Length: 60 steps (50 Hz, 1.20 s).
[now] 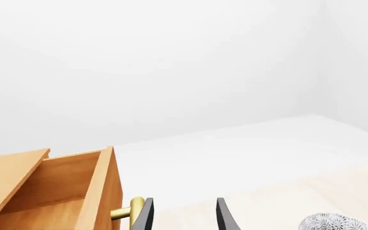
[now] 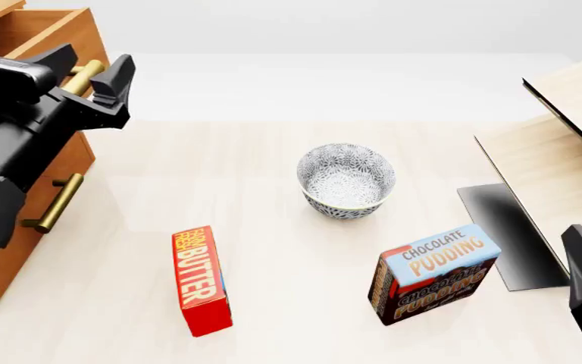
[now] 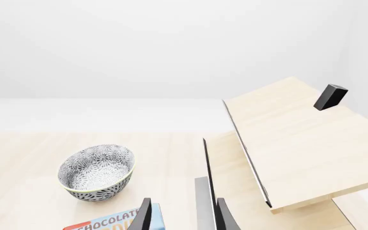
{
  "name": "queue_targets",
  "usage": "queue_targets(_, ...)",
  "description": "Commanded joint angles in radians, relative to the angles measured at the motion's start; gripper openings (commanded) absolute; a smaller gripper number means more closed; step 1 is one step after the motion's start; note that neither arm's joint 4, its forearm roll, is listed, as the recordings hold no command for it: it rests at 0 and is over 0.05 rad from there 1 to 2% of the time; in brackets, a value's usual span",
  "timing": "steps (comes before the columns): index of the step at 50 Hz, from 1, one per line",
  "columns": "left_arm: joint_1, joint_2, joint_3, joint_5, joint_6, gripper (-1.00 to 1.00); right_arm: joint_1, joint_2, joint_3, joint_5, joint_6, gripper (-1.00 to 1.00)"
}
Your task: Close the top drawer of the cabinet.
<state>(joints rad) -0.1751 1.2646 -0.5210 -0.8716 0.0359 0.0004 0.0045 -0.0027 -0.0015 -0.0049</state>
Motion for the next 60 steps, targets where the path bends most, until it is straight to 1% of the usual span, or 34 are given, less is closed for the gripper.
queue_targets(1,0.02,0.09,0.03,0.014,0.001,1.0,0.0,0.0,0.0,0.0,0.0,1.0)
queue_targets(60,0.105,0.102,0.063,-0.019,0.007,1.0,0.0,0.0,0.0,0.0,0.0,1.0)
